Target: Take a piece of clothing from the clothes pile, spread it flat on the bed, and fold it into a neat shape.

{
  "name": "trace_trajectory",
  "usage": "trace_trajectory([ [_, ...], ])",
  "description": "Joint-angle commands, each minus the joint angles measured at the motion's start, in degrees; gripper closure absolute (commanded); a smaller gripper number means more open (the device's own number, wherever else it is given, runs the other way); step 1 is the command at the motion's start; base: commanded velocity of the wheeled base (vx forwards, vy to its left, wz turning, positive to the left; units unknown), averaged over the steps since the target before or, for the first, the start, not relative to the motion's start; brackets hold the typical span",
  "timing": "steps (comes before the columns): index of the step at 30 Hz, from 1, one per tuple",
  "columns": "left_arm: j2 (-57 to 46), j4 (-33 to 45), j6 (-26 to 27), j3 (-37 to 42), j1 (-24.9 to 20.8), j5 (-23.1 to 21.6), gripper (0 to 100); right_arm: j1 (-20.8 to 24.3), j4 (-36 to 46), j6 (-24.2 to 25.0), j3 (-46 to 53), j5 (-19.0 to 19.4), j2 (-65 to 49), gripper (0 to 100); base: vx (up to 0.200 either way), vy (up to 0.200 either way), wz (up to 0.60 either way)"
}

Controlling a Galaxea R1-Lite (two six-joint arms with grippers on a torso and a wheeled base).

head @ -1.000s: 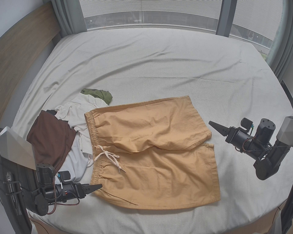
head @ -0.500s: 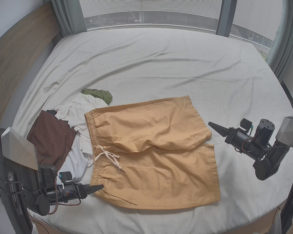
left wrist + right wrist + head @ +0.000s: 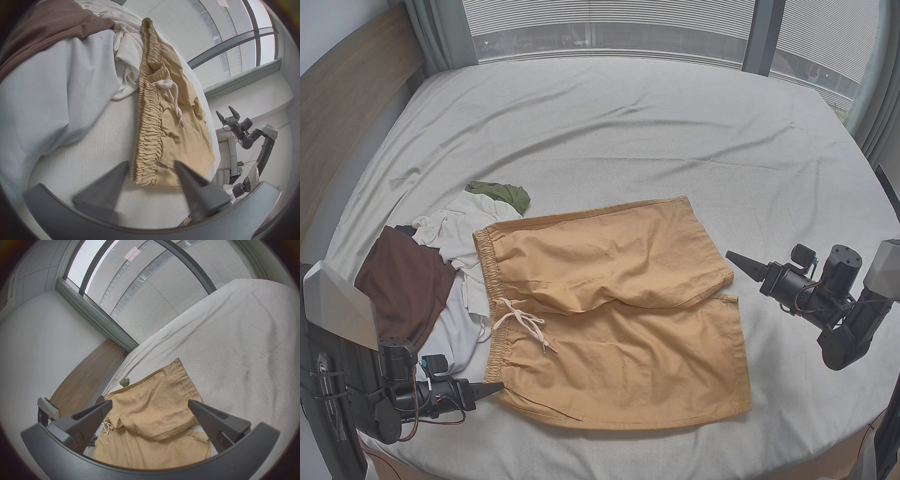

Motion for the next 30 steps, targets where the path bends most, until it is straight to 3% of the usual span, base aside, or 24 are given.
trace_trajectory([
  [1, 0.12, -0.14, -0.01, -0.29, 0.08, -0.05, 100, 0.00, -0.10, -0.06, -0.01, 0.03, 0.63, 0, 0.000, 0.000, 0.00],
  [4, -0.14, -0.23, -0.01, -0.73, 0.17, -0.14, 100, 0.00, -0.02, -0.94, 1.22, 0.12, 0.81, 0, 0.000, 0.000, 0.00],
  [9, -0.23, -0.23, 0.25, -1.08, -0.18, -0.31, 100, 1.06, 0.07, -12.54, 7.37, 0.47, 4.76, 0, 0.000, 0.000, 0.00],
  [12, -0.32, -0.23, 0.34, -0.99, -0.36, -0.31, 100, 0.79, 0.16, -16.41, 9.13, 0.47, 7.40, 0, 0.000, 0.000, 0.00],
  [18, -0.14, -0.23, 0.51, -0.82, -0.71, -0.57, 100, 0.44, 3.06, -18.52, 11.50, 0.47, 7.31, 0, 0.000, 0.000, 0.00],
  [30, 0.12, -0.23, 0.60, -0.55, -1.24, -0.57, 100, -0.35, 21.69, -23.00, 15.11, 0.47, -0.25, 0, 0.000, 0.000, 0.00],
])
